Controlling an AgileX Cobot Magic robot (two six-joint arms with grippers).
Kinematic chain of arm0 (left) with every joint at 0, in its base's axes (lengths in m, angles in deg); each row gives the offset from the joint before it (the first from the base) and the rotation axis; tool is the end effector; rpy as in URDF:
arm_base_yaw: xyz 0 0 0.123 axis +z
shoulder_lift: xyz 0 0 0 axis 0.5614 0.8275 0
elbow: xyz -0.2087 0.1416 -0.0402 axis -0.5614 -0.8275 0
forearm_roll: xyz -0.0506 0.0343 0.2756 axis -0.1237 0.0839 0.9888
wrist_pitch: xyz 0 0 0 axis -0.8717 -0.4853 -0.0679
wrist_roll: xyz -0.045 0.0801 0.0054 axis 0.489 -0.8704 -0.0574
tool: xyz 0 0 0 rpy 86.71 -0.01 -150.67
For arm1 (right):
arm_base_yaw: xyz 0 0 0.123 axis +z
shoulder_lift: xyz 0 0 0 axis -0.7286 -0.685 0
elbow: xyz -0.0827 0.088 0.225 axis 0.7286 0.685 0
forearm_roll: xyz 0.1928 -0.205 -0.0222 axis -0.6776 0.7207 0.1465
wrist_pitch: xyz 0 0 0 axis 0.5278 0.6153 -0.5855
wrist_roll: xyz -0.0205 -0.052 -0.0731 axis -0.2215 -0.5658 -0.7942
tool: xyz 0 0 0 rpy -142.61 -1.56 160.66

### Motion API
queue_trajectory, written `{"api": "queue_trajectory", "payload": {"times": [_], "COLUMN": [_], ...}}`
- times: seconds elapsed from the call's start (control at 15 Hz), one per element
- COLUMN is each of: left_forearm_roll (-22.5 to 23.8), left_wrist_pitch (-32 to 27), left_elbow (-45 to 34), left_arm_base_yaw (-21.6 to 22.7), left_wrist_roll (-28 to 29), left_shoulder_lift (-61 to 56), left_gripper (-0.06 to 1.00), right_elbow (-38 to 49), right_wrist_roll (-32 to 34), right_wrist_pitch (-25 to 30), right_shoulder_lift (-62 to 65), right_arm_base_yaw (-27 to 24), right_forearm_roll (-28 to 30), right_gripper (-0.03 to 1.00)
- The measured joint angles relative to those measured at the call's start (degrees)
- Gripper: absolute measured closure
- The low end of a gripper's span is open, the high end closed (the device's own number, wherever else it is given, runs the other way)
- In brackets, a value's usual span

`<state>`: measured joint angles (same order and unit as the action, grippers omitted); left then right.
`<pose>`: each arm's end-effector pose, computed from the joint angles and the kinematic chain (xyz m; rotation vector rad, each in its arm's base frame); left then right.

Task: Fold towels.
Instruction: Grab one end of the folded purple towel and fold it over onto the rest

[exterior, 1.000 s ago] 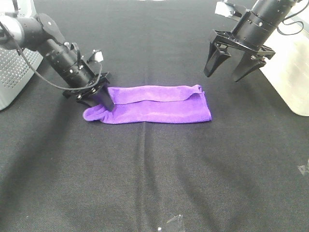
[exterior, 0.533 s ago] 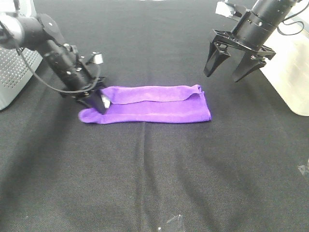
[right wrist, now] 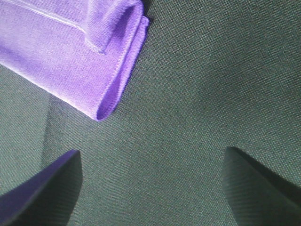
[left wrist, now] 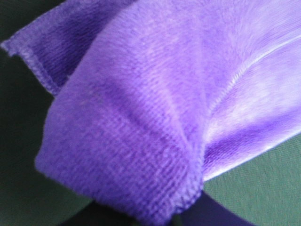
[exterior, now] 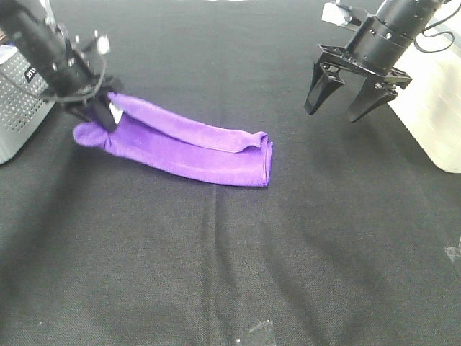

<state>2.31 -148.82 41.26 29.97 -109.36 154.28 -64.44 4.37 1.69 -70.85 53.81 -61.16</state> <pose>0.4945 -0.0724 0.1332 0.5069 2.8758 -0.5767 0.4528 0.0926 0.1735 -0.3385 2.9430 0.6129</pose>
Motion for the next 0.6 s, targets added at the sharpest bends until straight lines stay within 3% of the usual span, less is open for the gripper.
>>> {"api": "queue_trajectory", "payload": {"times": [0.27,0.6], "left_forearm_roll": [-2.69,-4.01], "left_wrist_pitch": [-0.06,-0.06], "left_elbow": [1.95,9.0], "left_arm_base_yaw": [-6.47,-13.24], "left_wrist_roll": [-2.18,-0.52], "left_shoulder_lift": [-0.46,4.47], "left_gripper": [0.89,0.89], "right_elbow": [0.0,0.0], "right_wrist_roll": [0.23,1.26], "right_wrist_pitch": [0.0,0.0], "right_shoulder_lift": [0.11,3.27], "right_arm_base_yaw": [0.0,0.0], "right_forearm_roll": [0.63,4.24], "right_gripper": [0.19,0.19]}}
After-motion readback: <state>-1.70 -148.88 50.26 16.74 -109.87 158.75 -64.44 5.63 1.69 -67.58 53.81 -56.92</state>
